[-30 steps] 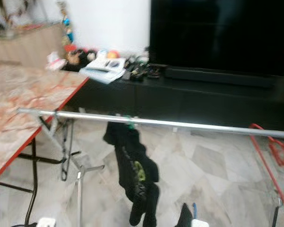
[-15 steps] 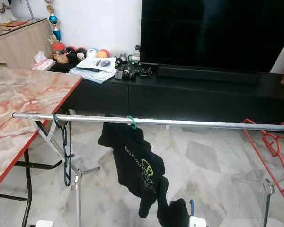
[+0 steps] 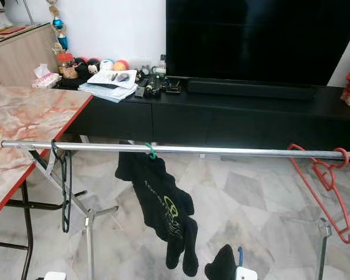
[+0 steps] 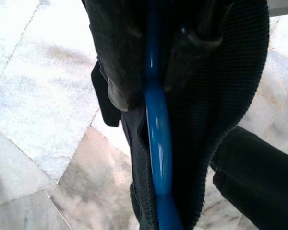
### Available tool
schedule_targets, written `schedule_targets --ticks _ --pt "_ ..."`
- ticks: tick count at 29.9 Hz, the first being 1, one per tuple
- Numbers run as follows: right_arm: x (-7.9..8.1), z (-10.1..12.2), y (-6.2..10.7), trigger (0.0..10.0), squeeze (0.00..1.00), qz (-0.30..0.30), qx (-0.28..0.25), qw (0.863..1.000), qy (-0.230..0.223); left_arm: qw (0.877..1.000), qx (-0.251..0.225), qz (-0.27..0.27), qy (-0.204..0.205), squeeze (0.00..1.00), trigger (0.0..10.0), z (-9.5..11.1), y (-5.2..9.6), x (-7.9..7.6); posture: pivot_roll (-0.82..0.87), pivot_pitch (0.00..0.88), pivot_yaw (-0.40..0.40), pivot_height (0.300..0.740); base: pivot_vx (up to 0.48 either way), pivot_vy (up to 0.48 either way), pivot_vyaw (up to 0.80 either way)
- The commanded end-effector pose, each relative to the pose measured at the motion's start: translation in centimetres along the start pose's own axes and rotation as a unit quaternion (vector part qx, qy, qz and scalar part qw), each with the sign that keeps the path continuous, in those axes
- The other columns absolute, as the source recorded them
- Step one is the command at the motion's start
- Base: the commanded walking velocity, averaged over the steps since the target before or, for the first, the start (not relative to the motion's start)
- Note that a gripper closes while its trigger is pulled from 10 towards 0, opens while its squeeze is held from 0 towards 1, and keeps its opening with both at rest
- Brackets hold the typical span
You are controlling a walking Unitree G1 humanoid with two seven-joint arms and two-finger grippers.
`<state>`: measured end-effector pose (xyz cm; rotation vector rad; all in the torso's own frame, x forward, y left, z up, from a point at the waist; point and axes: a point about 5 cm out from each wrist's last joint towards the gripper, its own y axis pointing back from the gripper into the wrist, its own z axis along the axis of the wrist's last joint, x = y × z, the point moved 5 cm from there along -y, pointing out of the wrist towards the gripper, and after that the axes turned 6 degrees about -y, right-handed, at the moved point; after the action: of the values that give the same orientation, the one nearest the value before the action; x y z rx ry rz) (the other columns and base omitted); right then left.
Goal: Hang hanger
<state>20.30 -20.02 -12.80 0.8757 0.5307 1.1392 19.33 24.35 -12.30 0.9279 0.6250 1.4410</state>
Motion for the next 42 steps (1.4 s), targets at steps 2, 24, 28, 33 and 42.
schedule_targets --ticks 2,24,28,33,42 --pt "0.87 0.39 -0.05 10.0 0.0 0.008 -0.008 1.0 -0.017 1.0 0.002 -0.003 0.002 0.0 10.0 -0.07 0.0 -0.07 0.11 0.0 0.014 0.74 0.0 0.0 0.0" --pt "0.47 0.59 -0.07 10.0 0.0 0.0 -0.012 1.0 -0.016 1.0 0.001 -0.003 0.007 0.0 10.0 0.04 -0.03 -0.16 0.11 0.0 0.009 0.74 -0.145 0.0 0.0" --pt "0.47 0.62 -0.07 10.0 0.0 0.001 -0.011 1.0 -0.014 1.0 0.001 -0.003 0.006 0.0 10.0 0.04 -0.03 -0.16 0.11 0.0 0.01 0.74 -0.27 0.0 0.0" --pt "0.45 0.67 -0.07 10.0 0.0 0.001 -0.013 1.0 -0.015 1.0 0.001 -0.003 0.006 0.0 10.0 0.05 -0.04 -0.18 0.11 0.0 0.01 0.74 -0.274 0.0 0.0" --pt "0.28 0.87 -0.08 10.0 0.0 -0.005 -0.018 1.0 -0.019 1.0 0.0 -0.005 0.003 0.0 10.0 0.06 -0.04 -0.21 0.11 0.0 0.012 0.74 -0.277 0.0 0.0"
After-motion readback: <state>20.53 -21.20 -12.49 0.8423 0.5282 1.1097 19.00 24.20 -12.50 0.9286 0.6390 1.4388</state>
